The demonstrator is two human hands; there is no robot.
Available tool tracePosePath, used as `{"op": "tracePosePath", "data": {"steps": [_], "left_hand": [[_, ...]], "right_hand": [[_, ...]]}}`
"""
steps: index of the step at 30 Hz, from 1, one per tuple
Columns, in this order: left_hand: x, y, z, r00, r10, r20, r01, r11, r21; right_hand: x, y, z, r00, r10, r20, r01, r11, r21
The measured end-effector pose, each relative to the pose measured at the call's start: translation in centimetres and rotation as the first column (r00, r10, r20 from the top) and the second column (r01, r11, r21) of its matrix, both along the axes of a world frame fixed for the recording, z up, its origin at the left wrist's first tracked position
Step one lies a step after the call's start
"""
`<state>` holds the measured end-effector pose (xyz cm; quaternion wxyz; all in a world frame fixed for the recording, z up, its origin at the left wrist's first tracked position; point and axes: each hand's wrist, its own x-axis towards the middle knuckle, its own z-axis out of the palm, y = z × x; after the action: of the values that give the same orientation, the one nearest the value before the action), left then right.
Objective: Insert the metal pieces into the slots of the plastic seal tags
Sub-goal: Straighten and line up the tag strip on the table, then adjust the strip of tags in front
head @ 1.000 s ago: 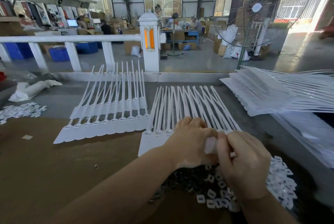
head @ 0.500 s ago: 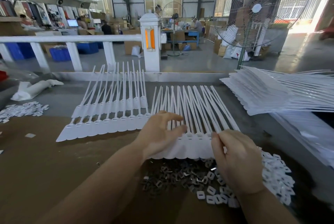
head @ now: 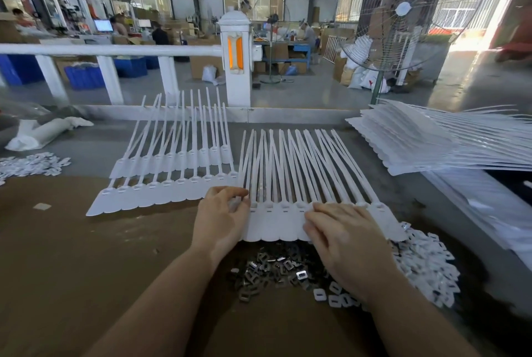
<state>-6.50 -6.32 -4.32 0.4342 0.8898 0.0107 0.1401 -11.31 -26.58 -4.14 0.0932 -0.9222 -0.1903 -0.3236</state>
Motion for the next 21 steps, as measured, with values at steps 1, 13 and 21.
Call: {"op": "tracePosePath", "data": {"steps": [1, 13, 21], "left_hand": [[-0.11, 0.00, -0.06, 1.000, -0.004, -0.001, 0.004, 1.000, 0.001], [-0.26, 0.20, -0.13, 0.998, -0.017, -0.060, 0.017, 1.000, -0.003], [-0.08, 0.31, -0.34, 0.996, -0.048, -0.075, 0.048, 0.999, -0.009]], "right_hand": [[-0.06, 0.00, 0.00, 1.000, -0.001, -0.013, 0.001, 1.000, -0.001], [-0.67, 0.14, -0.02, 0.998, -0.030, -0.057, 0.028, 0.999, -0.031], [-0.85, 0.34, -0.01, 0.994, -0.026, -0.106, 0.028, 0.999, 0.023]]}}
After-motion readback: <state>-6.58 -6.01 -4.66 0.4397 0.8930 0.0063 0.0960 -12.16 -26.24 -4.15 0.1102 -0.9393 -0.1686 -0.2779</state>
